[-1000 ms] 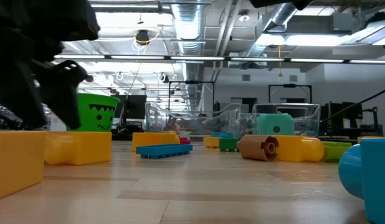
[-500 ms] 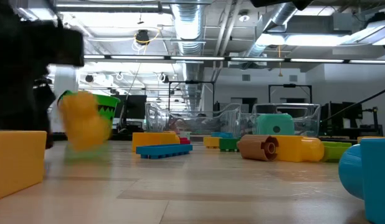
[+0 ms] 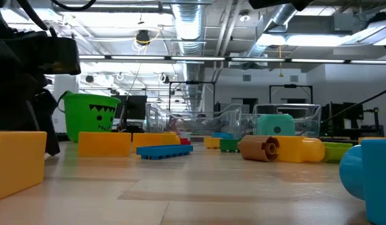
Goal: Pick & Place Toys
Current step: Put the yellow gamepiece into the left transparent bin
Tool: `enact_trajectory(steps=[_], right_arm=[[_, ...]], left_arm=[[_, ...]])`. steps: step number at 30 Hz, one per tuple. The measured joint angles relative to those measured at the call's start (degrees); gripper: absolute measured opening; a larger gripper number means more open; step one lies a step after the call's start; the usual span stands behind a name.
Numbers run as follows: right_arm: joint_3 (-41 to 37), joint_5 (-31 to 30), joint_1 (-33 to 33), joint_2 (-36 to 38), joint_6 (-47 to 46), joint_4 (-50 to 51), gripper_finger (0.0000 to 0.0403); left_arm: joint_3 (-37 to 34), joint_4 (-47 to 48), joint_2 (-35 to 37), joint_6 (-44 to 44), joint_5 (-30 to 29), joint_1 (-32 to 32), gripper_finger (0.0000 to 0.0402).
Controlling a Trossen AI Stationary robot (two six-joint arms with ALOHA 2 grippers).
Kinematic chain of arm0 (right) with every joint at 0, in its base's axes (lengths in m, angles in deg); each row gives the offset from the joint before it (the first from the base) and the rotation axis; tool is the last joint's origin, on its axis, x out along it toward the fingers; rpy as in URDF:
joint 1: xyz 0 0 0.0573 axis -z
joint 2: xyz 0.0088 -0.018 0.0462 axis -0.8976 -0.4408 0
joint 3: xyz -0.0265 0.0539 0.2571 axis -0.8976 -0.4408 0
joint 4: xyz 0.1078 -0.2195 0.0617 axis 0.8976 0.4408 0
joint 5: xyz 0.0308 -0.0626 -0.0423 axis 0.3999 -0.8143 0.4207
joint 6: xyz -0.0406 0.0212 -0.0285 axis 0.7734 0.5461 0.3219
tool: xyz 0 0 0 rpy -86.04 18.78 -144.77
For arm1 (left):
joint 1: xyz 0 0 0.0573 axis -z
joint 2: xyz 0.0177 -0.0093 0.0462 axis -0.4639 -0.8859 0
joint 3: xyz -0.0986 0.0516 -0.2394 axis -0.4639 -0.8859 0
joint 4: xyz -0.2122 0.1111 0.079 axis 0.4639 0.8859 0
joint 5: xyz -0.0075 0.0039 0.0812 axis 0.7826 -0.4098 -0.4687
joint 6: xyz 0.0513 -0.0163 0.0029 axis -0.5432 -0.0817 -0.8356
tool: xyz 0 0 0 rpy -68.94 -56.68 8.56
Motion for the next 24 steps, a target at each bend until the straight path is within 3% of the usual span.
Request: enact_trajectory(steps=[9,17,24], right_arm=[[0.0,0.13,0.0,0.0,0.0,-0.02,0.0186],[0.0,0.17,0.0,0.02,0.0,0.0,0.0186],[0.0,0.2,-0.04,0.04,-0.01,0.09,0.0186]], left_arm=[[-0.02,0.5,0.04,-2.24,-3.94,-0.87,0.0393],[-2.07,3.72,0.44,-4.99,-4.91,-4.84,0.0398],[-10.18,-8.36,0.79,-7.87,-4.92,-6.75,0.0396]])
